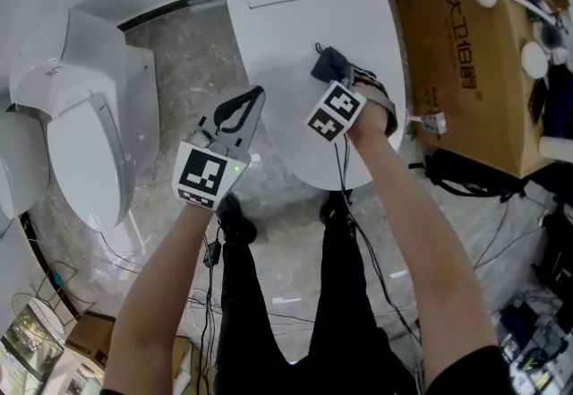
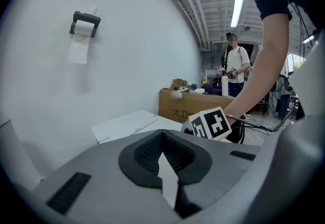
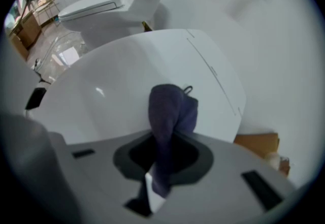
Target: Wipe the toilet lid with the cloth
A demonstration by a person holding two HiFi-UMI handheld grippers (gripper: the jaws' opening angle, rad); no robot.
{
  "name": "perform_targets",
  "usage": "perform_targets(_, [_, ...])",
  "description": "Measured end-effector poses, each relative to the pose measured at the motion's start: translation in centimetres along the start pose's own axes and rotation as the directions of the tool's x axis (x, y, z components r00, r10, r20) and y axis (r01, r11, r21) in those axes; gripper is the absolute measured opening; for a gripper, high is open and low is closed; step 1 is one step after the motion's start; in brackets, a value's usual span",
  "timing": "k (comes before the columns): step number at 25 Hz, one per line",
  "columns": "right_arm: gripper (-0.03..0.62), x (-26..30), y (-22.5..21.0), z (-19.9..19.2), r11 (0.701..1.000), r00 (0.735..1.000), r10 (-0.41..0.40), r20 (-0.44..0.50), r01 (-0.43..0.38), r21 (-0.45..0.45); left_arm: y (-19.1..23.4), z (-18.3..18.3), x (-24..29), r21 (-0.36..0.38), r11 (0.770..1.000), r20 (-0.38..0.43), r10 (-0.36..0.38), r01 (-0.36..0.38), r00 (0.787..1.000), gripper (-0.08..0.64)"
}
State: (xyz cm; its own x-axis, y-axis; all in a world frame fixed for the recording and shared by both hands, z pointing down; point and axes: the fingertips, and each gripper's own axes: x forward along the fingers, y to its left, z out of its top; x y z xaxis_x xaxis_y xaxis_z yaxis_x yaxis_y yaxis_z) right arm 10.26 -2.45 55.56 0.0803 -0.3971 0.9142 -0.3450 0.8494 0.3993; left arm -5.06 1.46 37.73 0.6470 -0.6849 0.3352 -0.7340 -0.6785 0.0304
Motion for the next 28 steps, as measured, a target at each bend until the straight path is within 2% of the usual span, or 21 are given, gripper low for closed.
perform_targets(28, [0.067, -1.8, 5.2, 7.2, 0.996, 0.997, 0.038, 0.072, -0.033, -0.080, 0.9, -1.1, -3.4, -0.005, 1.000, -0.006, 0.021, -0.021, 1.000, 0.017])
